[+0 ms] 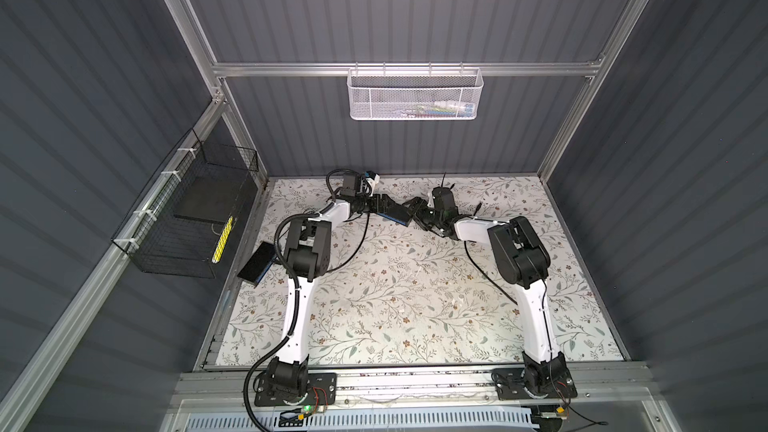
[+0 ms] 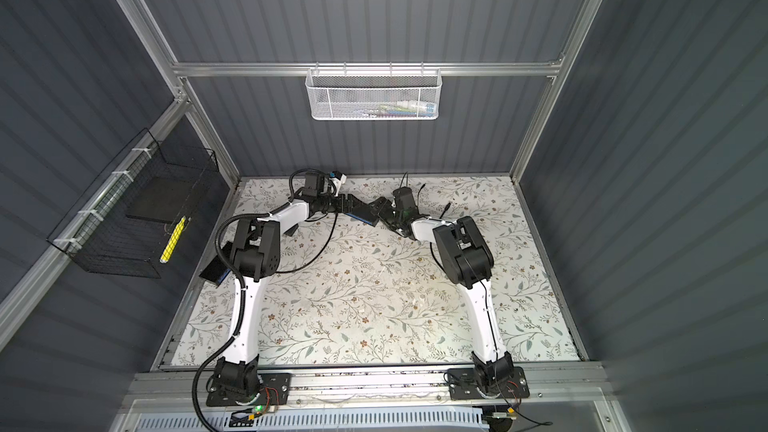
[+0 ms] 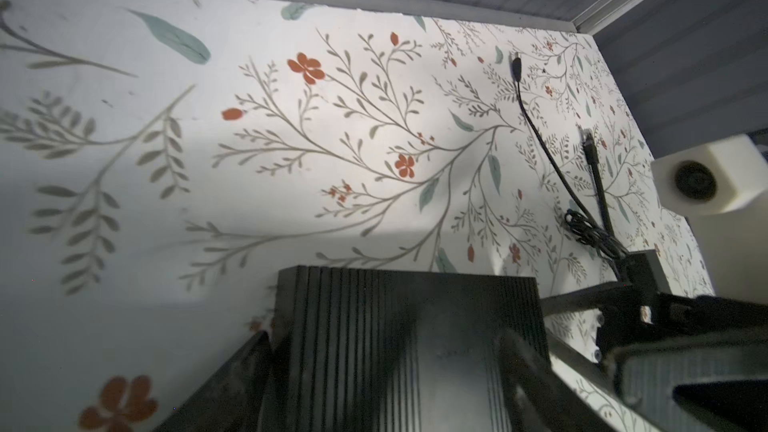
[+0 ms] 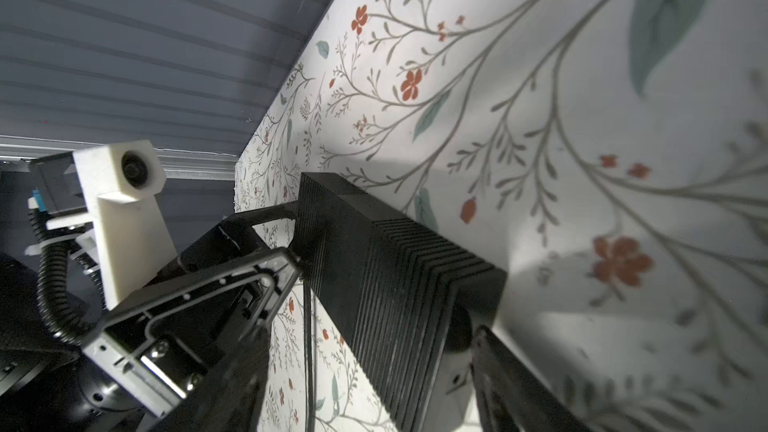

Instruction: Insert the plug into the switch port

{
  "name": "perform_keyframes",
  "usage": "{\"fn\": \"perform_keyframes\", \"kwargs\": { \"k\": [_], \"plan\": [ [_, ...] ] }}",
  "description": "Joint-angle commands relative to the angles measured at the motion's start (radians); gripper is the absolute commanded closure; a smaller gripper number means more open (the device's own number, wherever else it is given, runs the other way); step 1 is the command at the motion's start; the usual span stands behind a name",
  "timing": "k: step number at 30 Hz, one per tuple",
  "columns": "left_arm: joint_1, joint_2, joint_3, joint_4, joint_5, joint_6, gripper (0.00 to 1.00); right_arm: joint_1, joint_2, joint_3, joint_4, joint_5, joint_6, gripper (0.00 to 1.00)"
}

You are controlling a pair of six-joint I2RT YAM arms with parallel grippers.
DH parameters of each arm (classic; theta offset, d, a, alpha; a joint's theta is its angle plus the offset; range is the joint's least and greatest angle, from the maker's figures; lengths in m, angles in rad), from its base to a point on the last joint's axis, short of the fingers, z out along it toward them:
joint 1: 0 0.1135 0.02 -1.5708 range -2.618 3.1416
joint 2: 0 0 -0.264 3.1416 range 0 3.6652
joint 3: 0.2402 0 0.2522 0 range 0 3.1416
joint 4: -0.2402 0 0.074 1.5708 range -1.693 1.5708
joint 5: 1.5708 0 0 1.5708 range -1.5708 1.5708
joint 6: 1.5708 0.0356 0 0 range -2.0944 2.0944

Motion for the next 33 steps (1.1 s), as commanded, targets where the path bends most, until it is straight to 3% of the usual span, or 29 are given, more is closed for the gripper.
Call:
{"fn": "perform_keyframes", "kwargs": {
  "k": [1,14,19,21,24,28,31,33],
  "plan": [
    [-0.044,-0.080,-0.048,-0.007,0.048,0.009,0.15,0.013,-0.059,-0.073,0.098,-0.016,0.012,0.24],
    [-0.119,-0.306,-0.369,0.061,0.023,-0.054,0.14,0.015,-0.304,-0.405,0.160,-0.007,0.006,0.24],
    [-0.119,-0.392,-0.448,0.005,-0.026,-0.025,0.14,0.021,-0.398,-0.481,0.033,-0.005,-0.056,0.25],
    [-0.118,-0.423,-0.457,-0.025,-0.068,-0.002,0.14,0.019,-0.440,-0.485,-0.059,0.047,-0.109,0.25],
    [-0.106,-0.473,-0.460,-0.045,-0.107,0.007,0.14,0.013,-0.484,-0.395,-0.319,0.159,-0.269,0.25],
    [-0.101,-0.549,-0.471,-0.037,-0.140,0.002,0.14,-0.010,-0.401,-0.107,-0.670,0.370,-0.493,0.26],
    [-0.099,-0.612,-0.510,-0.044,-0.169,0.015,0.15,-0.036,-0.290,0.060,-0.799,0.477,-0.602,0.27],
    [-0.099,-0.660,-0.540,-0.044,-0.186,0.031,0.15,-0.058,-0.212,0.162,-0.862,0.478,-0.660,0.28]
  ]
}}
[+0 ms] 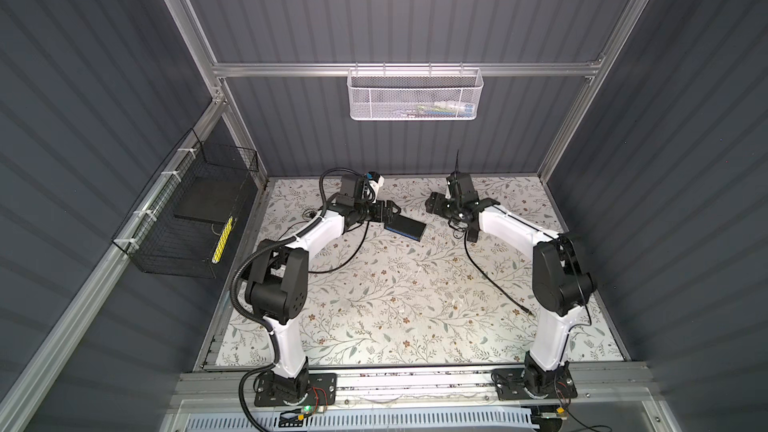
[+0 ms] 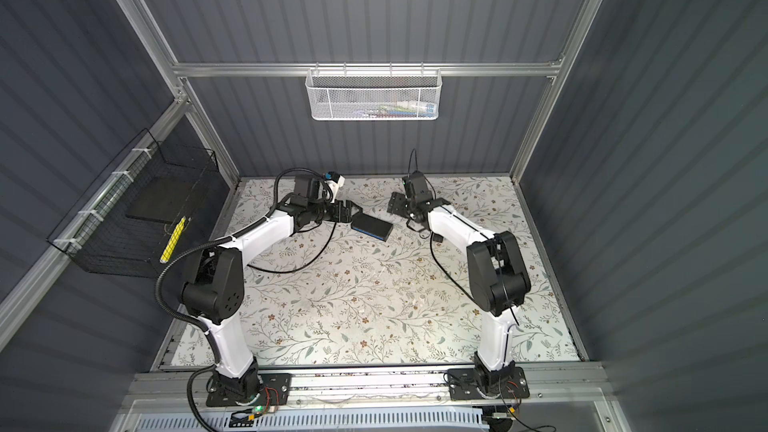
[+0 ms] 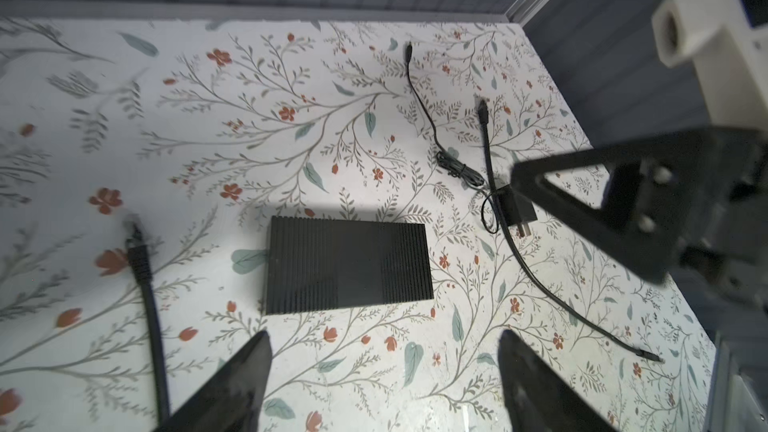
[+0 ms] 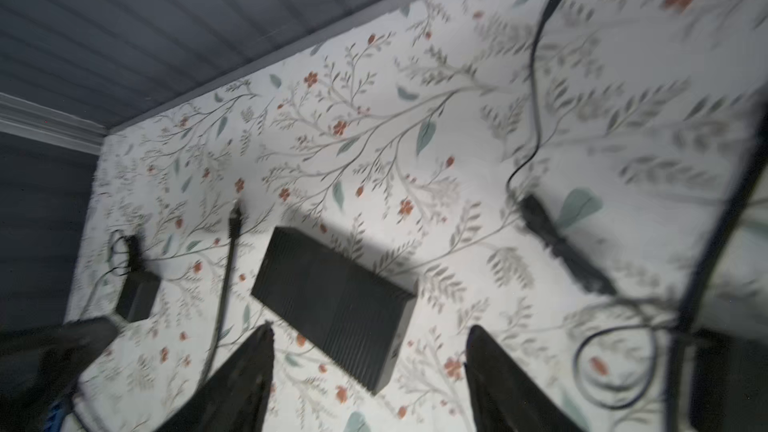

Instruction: Insert the plug into the switch port

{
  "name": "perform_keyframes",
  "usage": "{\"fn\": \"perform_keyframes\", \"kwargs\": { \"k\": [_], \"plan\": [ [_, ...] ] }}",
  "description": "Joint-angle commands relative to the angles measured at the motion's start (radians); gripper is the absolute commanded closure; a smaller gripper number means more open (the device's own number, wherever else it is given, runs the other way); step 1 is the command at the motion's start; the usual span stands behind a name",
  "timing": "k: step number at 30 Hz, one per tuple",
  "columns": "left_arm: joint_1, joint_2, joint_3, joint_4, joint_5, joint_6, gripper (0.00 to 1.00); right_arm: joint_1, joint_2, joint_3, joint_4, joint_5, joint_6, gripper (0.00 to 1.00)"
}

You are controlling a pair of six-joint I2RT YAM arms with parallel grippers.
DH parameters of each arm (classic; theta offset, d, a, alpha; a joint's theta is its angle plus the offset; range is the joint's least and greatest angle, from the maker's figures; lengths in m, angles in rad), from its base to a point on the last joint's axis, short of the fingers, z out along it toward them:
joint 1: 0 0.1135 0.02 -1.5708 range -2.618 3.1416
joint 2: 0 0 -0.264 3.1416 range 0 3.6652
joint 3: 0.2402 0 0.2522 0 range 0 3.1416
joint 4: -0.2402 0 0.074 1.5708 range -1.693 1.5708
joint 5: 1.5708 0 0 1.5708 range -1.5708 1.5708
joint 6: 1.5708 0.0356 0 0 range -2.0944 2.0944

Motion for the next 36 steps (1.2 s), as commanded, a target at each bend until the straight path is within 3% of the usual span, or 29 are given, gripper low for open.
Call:
{"fn": "perform_keyframes", "kwargs": {
  "k": [1,6,13,20,24,28,31,36],
  "plan": [
    [0.001,-0.086,-0.055,-0.025,-0.043,0.047,0.15,-0.041,0.130,0.120,-0.270,0.105,-0.196,0.29],
    [0.017,-0.190,-0.132,-0.032,-0.038,0.079,0.18,-0.082,0.275,0.311,-0.345,0.088,-0.295,0.32],
    [0.040,-0.253,-0.171,-0.072,-0.040,0.098,0.19,-0.101,0.446,0.558,-0.468,0.037,-0.307,0.32],
    [0.061,-0.269,-0.178,-0.087,-0.033,0.111,0.20,-0.091,0.551,0.673,-0.565,0.019,-0.324,0.38],
    [0.065,-0.268,-0.184,-0.077,-0.024,0.110,0.21,-0.086,0.551,0.657,-0.560,0.038,-0.319,0.51],
    [0.065,-0.268,-0.189,-0.077,-0.016,0.100,0.22,-0.086,0.537,0.631,-0.538,0.054,-0.318,0.75],
    [0.065,-0.279,-0.201,-0.071,-0.008,0.091,0.22,-0.084,0.501,0.597,-0.528,0.044,-0.325,0.86],
    [0.065,-0.289,-0.224,-0.036,0.034,0.056,0.23,-0.079,0.297,0.333,-0.399,0.004,-0.332,0.97]
  ]
}}
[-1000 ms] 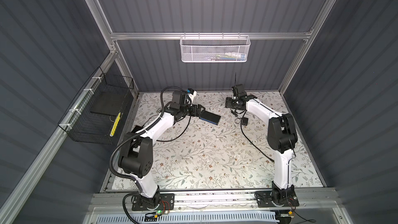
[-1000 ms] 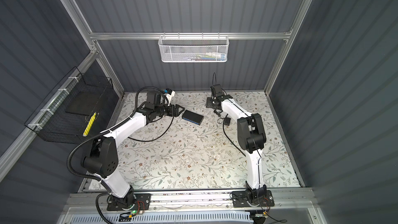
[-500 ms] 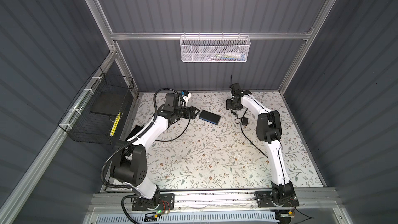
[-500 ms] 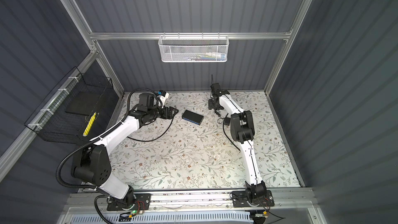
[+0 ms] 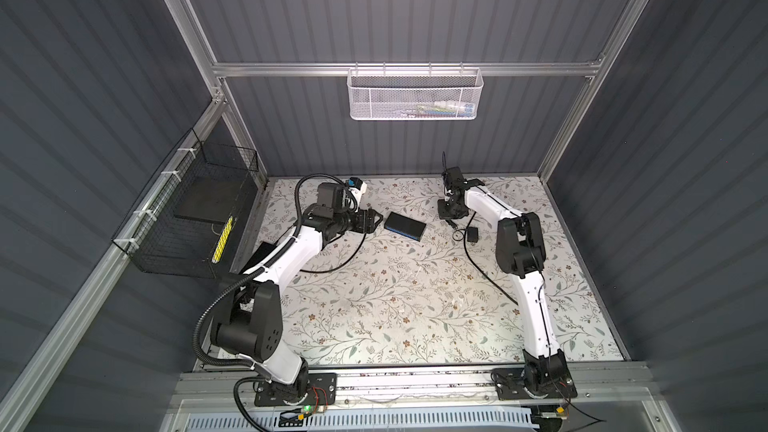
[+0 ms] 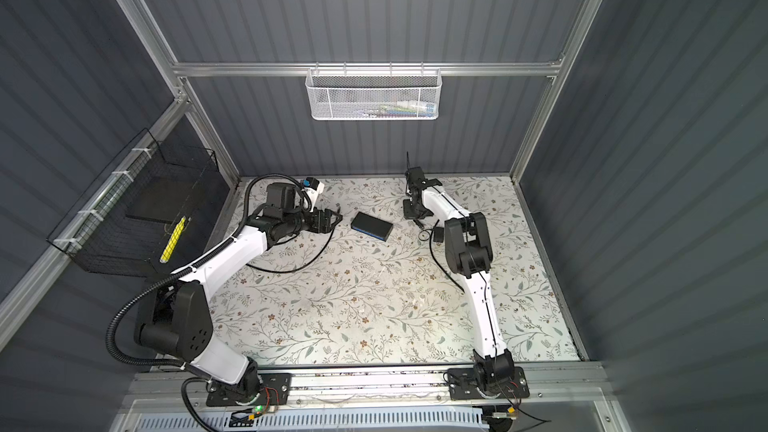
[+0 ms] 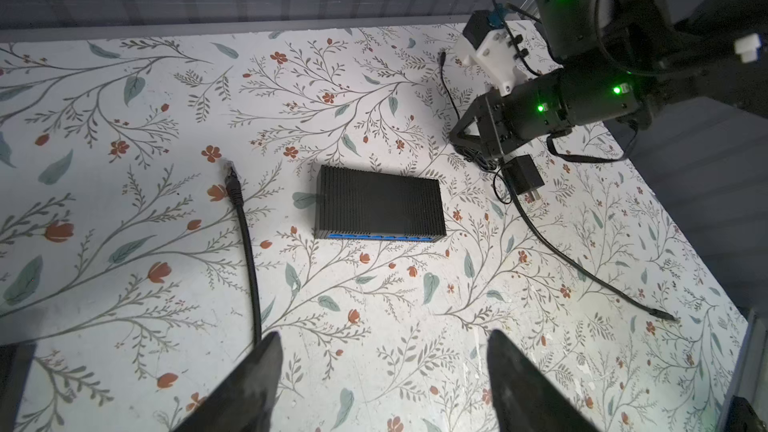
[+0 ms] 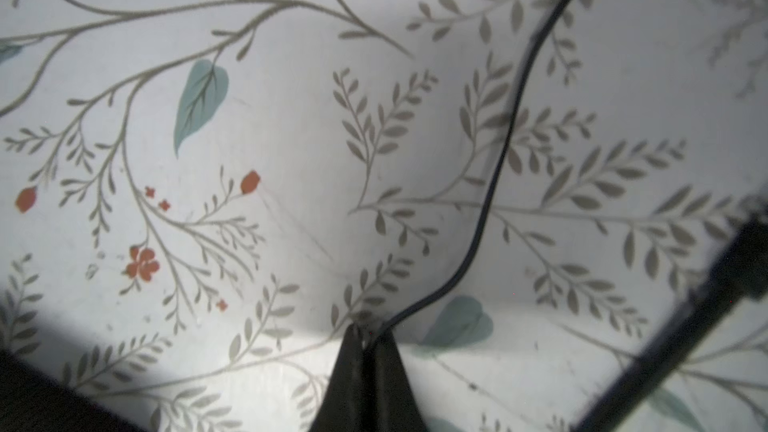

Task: Insert the plug into the switch port
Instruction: 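Lower the right gripper onto the thin black cable near its barrel plug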

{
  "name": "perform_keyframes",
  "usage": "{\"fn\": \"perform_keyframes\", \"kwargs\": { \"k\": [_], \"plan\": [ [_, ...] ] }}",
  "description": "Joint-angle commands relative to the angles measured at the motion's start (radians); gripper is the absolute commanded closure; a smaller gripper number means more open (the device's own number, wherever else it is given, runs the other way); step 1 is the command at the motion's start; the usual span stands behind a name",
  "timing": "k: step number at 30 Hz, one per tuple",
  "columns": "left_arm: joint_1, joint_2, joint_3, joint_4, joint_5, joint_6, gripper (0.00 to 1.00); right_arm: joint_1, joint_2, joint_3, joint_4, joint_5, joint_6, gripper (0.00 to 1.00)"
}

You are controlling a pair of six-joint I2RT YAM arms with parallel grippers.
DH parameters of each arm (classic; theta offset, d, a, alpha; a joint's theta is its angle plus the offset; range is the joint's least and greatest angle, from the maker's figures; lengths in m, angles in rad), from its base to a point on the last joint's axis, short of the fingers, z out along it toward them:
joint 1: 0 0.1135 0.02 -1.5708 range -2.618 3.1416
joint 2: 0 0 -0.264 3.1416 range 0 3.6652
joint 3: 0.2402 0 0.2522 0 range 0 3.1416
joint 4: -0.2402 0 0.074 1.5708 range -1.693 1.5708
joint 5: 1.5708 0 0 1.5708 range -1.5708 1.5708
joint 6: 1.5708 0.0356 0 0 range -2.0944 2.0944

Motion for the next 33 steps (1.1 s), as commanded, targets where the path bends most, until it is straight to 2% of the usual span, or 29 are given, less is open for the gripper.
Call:
{"fn": "perform_keyframes", "kwargs": {
  "k": [1,6,9,13,20,21,23,26,29,33],
  "plan": [
    [0.003,-0.032,-0.023,0.042,0.062,-0.041,0.24,0.008,-0.181,-0.182,0.098,-0.041,-0.004,0.98],
    [-0.006,-0.017,-0.054,0.112,0.101,-0.092,0.25,0.015,-0.434,-0.528,0.215,-0.094,-0.028,0.98],
    [-0.014,-0.010,-0.062,0.131,0.104,-0.101,0.26,0.041,-0.532,-0.672,0.214,-0.105,-0.062,0.96],
    [-0.019,-0.004,-0.061,0.142,0.109,-0.106,0.26,0.109,-0.597,-0.788,0.164,-0.125,-0.100,0.93],
    [-0.020,-0.009,-0.061,0.135,0.103,-0.099,0.27,0.204,-0.571,-0.833,0.058,-0.031,-0.116,0.86],
    [-0.020,-0.012,-0.063,0.133,0.102,-0.097,0.27,0.211,-0.572,-0.838,0.047,-0.026,-0.110,0.83],
    [-0.020,-0.019,-0.061,0.123,0.096,-0.089,0.27,0.224,-0.586,-0.852,0.039,-0.019,-0.097,0.67],
    [-0.020,-0.026,-0.055,0.105,0.090,-0.075,0.27,0.227,-0.633,-0.871,0.031,-0.010,-0.082,0.52],
    [-0.020,-0.032,-0.058,0.102,0.089,-0.070,0.27,0.226,-0.697,-0.856,-0.004,0.010,-0.100,0.46],
    [-0.020,-0.040,-0.074,0.118,0.091,-0.080,0.27,0.185,-0.768,-0.809,0.017,0.009,-0.089,0.44]
  ]
}}
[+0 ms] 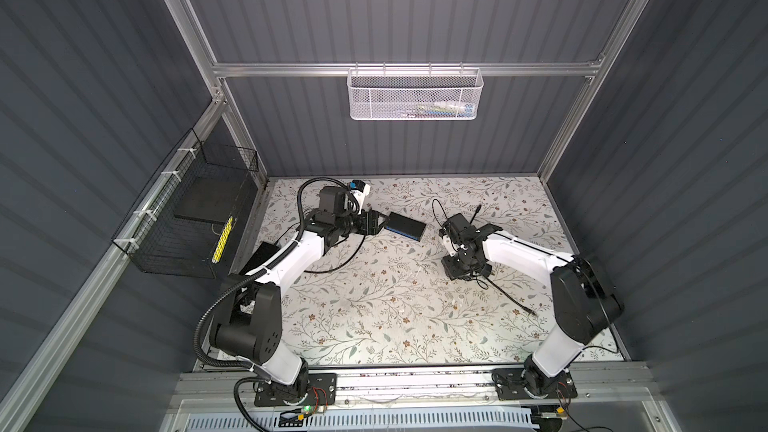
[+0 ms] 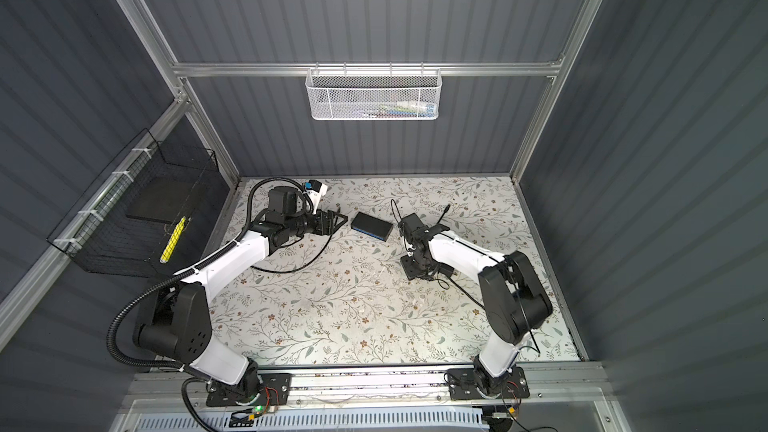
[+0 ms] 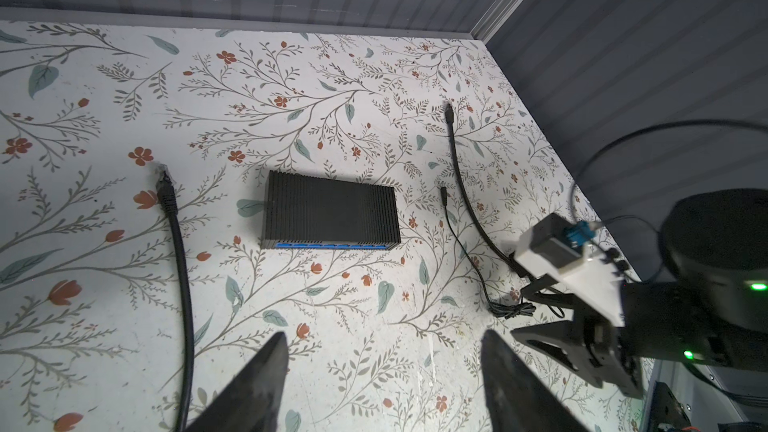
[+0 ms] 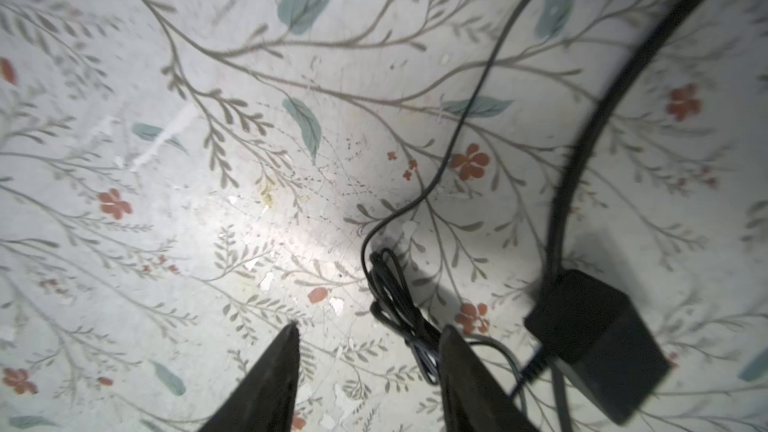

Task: Insert the plug into the switch port
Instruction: 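Lower the right gripper onto the thin black cable near its barrel plug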

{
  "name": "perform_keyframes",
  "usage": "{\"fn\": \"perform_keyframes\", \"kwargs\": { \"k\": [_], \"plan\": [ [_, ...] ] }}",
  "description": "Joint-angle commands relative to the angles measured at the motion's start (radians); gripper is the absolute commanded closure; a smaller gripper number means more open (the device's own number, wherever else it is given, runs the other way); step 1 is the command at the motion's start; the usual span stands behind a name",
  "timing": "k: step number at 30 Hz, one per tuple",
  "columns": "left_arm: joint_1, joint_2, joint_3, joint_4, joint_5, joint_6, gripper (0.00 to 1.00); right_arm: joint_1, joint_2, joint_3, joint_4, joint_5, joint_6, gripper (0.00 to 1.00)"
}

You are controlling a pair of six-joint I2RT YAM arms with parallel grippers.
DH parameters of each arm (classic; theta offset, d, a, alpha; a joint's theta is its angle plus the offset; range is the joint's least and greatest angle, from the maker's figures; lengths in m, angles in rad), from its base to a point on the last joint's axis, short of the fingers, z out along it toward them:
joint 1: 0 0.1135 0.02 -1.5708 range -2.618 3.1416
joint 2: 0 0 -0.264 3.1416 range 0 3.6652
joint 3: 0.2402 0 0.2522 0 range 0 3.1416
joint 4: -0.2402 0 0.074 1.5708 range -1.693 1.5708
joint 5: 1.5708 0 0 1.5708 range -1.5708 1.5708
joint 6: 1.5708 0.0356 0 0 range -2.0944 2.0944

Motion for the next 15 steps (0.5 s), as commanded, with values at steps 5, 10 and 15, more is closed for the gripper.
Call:
{"fn": "perform_keyframes", "kwargs": {
  "k": [5,10,15],
  "plan": [
    [-0.004,-0.041,-0.023,0.000,0.012,0.011,0.27,-0.108,0.044,0.141,0.069,0.058,0.115,0.47],
    [-0.004,-0.065,-0.019,-0.030,0.000,0.025,0.27,-0.148,0.201,0.242,0.142,-0.018,0.230,0.52],
    [-0.004,-0.084,-0.016,-0.057,-0.010,0.041,0.27,-0.144,0.311,0.302,0.154,-0.038,0.282,0.56]
  ]
}}
